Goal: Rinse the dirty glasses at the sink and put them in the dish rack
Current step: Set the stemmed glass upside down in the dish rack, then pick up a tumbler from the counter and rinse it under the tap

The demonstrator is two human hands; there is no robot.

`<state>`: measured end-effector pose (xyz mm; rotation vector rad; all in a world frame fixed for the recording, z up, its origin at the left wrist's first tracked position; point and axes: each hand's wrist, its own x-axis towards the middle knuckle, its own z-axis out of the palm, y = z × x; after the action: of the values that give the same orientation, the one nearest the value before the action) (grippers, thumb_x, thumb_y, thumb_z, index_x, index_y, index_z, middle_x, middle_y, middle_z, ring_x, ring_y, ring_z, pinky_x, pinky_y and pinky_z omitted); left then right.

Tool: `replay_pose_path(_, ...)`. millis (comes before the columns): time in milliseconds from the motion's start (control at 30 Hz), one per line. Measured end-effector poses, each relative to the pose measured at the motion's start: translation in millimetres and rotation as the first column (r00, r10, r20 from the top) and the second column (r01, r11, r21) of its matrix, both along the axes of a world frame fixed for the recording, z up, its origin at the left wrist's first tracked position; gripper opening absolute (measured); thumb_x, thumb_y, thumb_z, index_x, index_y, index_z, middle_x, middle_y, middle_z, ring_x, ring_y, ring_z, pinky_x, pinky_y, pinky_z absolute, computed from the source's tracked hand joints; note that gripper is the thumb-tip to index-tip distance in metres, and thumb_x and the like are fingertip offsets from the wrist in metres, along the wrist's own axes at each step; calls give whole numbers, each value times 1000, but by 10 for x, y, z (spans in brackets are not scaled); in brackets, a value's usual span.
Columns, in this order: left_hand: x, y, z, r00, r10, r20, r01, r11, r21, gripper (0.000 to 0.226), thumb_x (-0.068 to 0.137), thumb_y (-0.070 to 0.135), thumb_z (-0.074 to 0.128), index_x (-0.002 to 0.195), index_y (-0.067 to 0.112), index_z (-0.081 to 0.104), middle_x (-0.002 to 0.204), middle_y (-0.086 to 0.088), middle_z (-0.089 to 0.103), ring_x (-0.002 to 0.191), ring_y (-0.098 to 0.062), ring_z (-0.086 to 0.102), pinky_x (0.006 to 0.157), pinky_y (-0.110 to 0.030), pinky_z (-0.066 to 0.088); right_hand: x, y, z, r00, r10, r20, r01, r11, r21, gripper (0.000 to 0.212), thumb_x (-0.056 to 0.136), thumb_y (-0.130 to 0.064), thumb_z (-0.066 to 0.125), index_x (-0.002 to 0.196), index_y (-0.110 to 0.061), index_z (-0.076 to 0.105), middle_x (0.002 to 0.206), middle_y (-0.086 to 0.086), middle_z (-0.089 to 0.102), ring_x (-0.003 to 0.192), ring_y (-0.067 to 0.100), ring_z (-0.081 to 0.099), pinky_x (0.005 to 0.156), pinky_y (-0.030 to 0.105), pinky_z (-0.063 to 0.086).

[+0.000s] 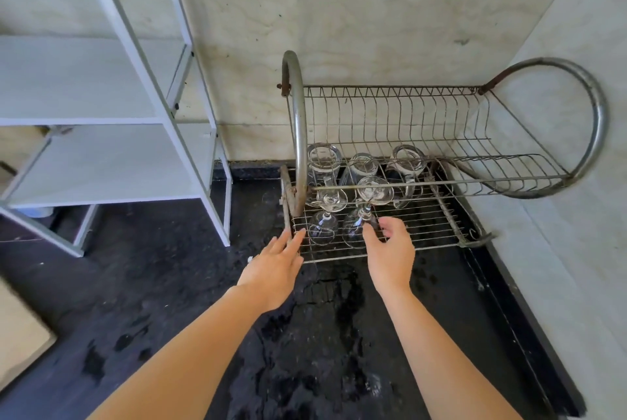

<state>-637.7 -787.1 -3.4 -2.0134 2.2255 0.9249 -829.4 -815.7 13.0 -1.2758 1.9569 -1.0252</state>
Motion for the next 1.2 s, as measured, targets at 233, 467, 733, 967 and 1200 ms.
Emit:
replay_pose_path(233,501,634,155,966,251,-60,-255,964,-70,49,104,36,27,151,23,23,160,0,17,145,-23,22,110,-38,33,697,678,-214,943,319,-95,-323,946,-30,14,91,-19,62,104,-15,63,99,-5,60,96,12,56,83,29,50)
replay_pose_path(467,1644,1820,121,864,504,19,-503,864,-39,44,104,31,29,146,18,34,157,-3,25,142,-24,26,110,-41,34,2023,1456,-281,696,699,-165,-698,712,73,20,92,-25,59,110,-16,61,109,-4,60,102,9,56,84,18,41)
replay_pose_path(733,3083,3629,141,728,684,54,-677,729,-99,37,102,21,32,132,11,51,139,-8,43,122,-32,44,98,-39,41,3629,2795,-166,315,913,-258,-894,377,242,35,96,-30,52,127,-13,50,128,0,51,121,16,46,91,28,42)
replay_pose_path(967,4109,5382,222,446,892,67,-887,451,-97,38,99,27,34,129,14,53,144,-10,41,131,-33,39,106,-42,37,4945,4061,-107,42,966,-254,-949,118,294,36,94,-31,55,123,-10,50,127,5,50,120,23,47,93,33,42)
replay_pose_path(1200,4746,6591,310,175,982,65,-976,182,-118,36,101,26,32,129,13,50,142,-10,39,129,-30,39,102,-41,39,6112,5065,17,-208,937,-280,-955,-134,263,38,93,-31,53,127,-15,50,129,1,51,120,18,47,98,31,42)
